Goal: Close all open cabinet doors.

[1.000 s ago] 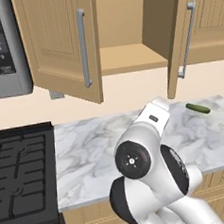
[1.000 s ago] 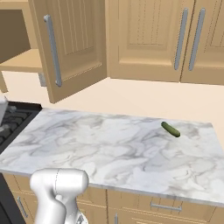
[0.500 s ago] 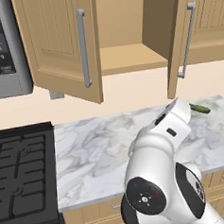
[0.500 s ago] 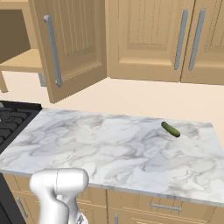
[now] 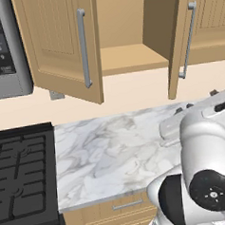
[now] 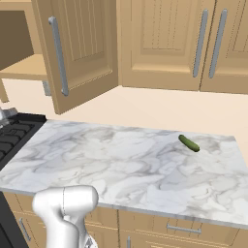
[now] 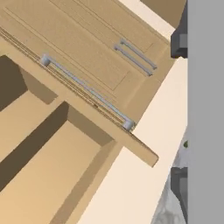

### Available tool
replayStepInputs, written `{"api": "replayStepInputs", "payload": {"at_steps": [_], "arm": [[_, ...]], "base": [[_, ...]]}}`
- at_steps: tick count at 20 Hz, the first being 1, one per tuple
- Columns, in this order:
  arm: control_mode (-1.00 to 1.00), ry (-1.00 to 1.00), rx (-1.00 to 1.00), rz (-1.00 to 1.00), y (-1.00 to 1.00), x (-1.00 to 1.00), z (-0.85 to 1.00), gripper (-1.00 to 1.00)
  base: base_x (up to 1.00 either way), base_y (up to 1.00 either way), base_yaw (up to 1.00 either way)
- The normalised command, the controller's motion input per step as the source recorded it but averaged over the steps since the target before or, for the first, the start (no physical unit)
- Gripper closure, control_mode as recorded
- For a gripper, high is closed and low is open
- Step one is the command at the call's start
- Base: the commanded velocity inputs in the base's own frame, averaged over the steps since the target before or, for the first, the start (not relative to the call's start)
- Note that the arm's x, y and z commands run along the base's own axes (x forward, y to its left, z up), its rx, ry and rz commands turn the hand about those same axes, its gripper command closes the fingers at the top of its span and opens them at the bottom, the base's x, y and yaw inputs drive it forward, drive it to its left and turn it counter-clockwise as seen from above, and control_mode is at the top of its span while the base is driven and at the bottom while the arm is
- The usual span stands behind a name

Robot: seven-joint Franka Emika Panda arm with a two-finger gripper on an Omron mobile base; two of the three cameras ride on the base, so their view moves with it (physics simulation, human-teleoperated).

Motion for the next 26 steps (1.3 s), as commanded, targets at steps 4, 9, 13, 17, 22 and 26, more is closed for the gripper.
{"api": "replayStepInputs", "payload": {"at_steps": [4,9,13,17,22,26], "arm": [[-1.0,-0.28,0.19,0.13,-1.0,-0.17,0.0,-1.0],[-1.0,-0.11,0.24,0.13,-1.0,0.1,-0.18,-1.0],[-1.0,0.0,0.23,0.17,-0.95,0.42,-0.3,-1.0],[-1.0,-0.11,0.11,0.29,-0.54,0.42,-0.34,-1.0],[-1.0,-0.17,0.01,0.28,-0.18,0.29,-0.08,-1.0],[-1.0,-0.12,0.0,0.22,0.01,0.6,0.0,-1.0]], "base": [[0.0,0.0,0.0],[0.0,0.0,0.0],[0.0,0.0,0.0],[0.0,0.0,0.0],[0.0,0.0,0.0],[0.0,0.0,0.0]]}}
